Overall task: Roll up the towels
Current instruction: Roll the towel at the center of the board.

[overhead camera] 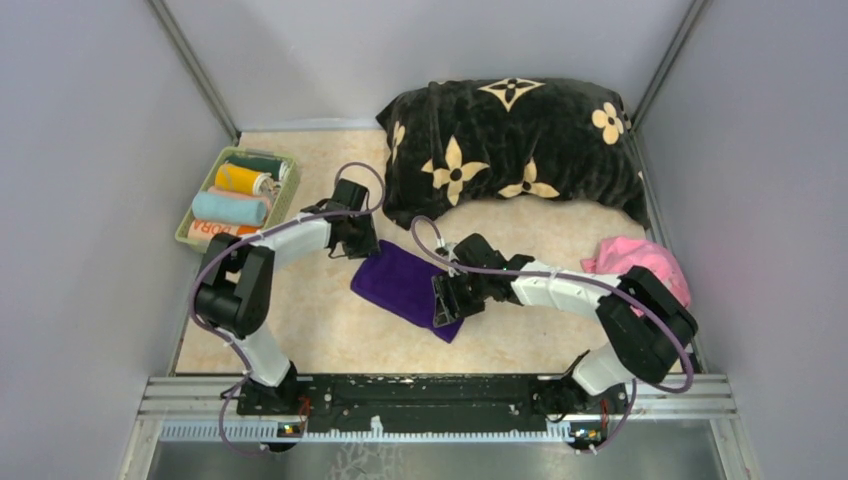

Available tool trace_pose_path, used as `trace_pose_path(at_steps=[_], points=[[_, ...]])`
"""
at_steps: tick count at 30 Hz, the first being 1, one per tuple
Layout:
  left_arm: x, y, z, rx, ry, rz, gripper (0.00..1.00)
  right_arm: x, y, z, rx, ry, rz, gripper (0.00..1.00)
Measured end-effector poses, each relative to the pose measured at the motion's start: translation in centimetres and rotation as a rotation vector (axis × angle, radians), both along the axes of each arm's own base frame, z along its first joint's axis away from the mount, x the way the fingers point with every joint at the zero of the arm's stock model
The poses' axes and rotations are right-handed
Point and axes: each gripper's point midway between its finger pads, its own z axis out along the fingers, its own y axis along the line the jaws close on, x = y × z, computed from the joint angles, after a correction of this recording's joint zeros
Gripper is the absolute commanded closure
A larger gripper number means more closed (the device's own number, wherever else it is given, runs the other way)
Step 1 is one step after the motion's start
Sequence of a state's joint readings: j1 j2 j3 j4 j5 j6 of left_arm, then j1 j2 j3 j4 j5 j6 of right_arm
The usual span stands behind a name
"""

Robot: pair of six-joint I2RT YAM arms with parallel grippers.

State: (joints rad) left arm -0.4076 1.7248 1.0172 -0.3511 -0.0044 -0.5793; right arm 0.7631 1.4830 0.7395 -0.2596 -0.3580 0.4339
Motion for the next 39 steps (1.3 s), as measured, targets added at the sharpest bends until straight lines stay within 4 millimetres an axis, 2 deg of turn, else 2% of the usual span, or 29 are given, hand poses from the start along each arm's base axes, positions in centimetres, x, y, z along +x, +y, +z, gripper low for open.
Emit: trace_pose_path(at_steps=[2, 5, 9, 12, 15, 19, 21, 24, 26, 28, 30, 34, 39], points=[[0.6, 0.0, 0.3, 0.013, -0.017, -0.014, 0.49, -1.1, 0.2, 0.8, 0.007, 0.003, 0.024, 0.43], [1.1, 0.7, 2.1, 0.046, -0.069, -0.026, 0.44, -0.5, -0.7, 2.5, -0.004, -0.046, -0.006, 0.42], [0.5, 1.6, 5.7, 0.045, -0.149, -0.010, 0.40, 2.5, -1.4, 4.9, -0.003, -0.145, -0.056, 0.42], [-1.3, 2.4, 6.8, 0.033, -0.170, 0.003, 0.38, 5.2, -2.8, 5.5, -0.022, -0.196, -0.117, 0.42], [-4.0, 3.3, 5.1, 0.037, -0.119, 0.017, 0.37, 7.0, -4.0, 5.1, -0.066, -0.224, -0.153, 0.42], [-7.0, 4.4, 1.9, 0.067, -0.007, 0.027, 0.38, 7.7, -4.5, 3.6, -0.122, -0.223, -0.152, 0.43], [-7.6, 4.6, 1.1, 0.077, 0.021, 0.030, 0.40, 7.9, -4.8, 2.7, -0.150, -0.218, -0.153, 0.44], [-7.7, 4.6, 0.4, 0.086, 0.043, 0.032, 0.49, 8.1, -5.3, 1.3, -0.198, -0.205, -0.161, 0.50], [-7.8, 4.7, -0.2, 0.097, 0.062, 0.032, 0.59, 8.1, -5.6, 0.6, -0.224, -0.196, -0.165, 0.55], [-7.8, 4.8, -0.7, 0.108, 0.074, 0.035, 0.68, 8.2, -6.0, -0.1, -0.248, -0.192, -0.170, 0.61], [-7.5, 4.8, -0.8, 0.109, 0.069, 0.036, 0.72, 8.0, -6.5, -0.7, -0.274, -0.184, -0.175, 0.69], [-6.8, 4.7, -0.9, 0.116, 0.067, 0.039, 0.73, 7.4, -7.3, -1.5, -0.307, -0.168, -0.184, 0.77], [-5.0, 4.4, -0.8, 0.144, 0.058, 0.040, 0.69, 6.6, -6.8, -1.8, -0.305, -0.153, -0.172, 0.79]])
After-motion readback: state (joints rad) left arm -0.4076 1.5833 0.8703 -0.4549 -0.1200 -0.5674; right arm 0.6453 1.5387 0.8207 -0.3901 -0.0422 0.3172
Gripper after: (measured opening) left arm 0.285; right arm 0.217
